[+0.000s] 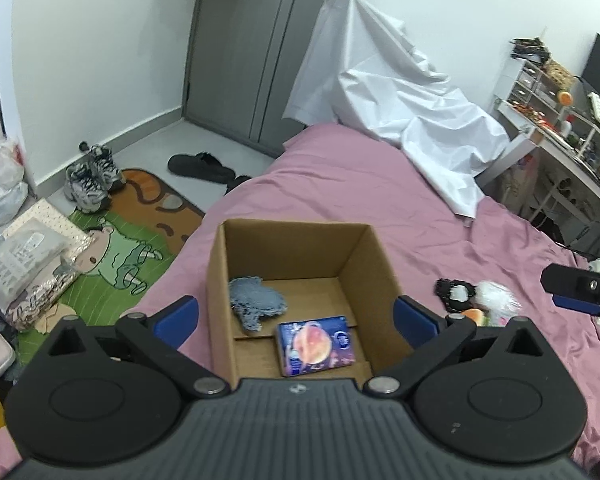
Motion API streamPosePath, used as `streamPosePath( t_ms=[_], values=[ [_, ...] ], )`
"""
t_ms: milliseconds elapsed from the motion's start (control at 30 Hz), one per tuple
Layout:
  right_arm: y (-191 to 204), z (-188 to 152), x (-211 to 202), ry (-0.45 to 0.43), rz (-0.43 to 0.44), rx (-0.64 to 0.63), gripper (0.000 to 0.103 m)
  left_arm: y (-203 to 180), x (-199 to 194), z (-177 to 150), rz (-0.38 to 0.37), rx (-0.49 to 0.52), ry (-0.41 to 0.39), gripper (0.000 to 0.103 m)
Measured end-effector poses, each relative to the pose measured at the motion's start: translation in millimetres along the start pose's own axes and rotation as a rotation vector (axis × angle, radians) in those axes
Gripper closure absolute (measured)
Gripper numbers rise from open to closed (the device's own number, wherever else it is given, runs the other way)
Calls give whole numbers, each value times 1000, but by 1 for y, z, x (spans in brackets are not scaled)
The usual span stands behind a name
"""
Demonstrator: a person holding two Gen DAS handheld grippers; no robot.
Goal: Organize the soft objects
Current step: 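Open both grippers to drop the denim cloth and tissue pack into the box, then withdraw both grippers from the box and move toward the grey plush toy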
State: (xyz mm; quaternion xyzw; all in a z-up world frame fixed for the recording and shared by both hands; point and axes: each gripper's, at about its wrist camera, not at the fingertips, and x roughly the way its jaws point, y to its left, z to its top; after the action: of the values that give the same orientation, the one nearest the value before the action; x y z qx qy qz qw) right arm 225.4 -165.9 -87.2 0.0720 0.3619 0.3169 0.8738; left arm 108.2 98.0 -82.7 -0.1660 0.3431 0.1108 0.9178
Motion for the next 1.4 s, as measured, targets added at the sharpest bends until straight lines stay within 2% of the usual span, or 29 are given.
streamPosePath(
  t_ms=[200, 433, 567, 667, 800, 1000, 1400],
  values=[
    [-12, -10, -18, -8, -12, 0, 0, -12, -12, -5, -16, -15, -7, 0],
    [-27, -18, -40, -28, -1, 13, 0, -30, -26, -6, -17, 27, 17, 0],
    [-35, -21, -51, -26, 5, 23, 0, -45, -34, -8, -10, 86, 18, 0],
    [-39, -21, -60, -24, -6, 8, 0, -51, -36, -11, -26, 73, 29, 0],
    [-48, -24, -71, -30, -18, 7, 0, -61, -32, -14, -3, 88, 68, 0],
    [-64, -33, -82, -16, -44, 13, 0, -73, -31, -13, 17, 136, 79, 0],
    [-94, -41, -86, -20, -67, 73, 1, -102, -11, -10, -105, 215, 106, 1]
  ],
)
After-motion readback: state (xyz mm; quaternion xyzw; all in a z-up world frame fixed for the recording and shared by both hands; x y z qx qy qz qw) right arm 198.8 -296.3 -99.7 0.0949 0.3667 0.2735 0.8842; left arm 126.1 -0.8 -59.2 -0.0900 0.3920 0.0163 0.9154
